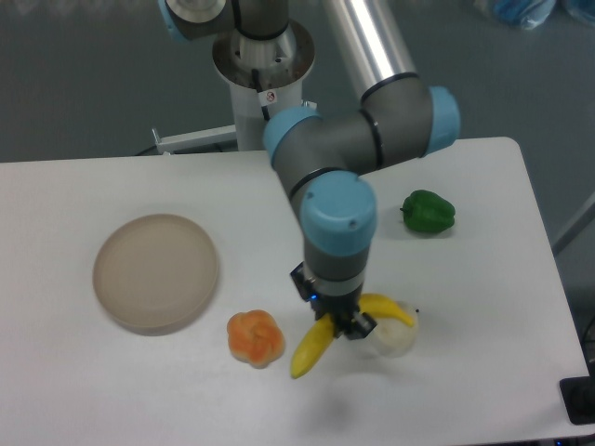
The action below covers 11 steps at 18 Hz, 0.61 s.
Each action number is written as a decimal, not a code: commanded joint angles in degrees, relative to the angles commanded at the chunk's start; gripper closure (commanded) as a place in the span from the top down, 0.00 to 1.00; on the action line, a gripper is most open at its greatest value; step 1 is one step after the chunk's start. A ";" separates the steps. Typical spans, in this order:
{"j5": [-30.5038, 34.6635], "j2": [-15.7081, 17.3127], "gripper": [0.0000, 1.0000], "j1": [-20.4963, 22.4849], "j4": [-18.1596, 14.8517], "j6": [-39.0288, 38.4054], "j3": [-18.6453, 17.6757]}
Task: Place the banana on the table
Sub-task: 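Carry the grasped yellow banana with the gripper toward the orange object, then lower the banana onto the table beside the orange object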
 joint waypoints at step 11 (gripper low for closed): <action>1.93 -6.77 0.04 -11.96 8.63 0.70 -3.34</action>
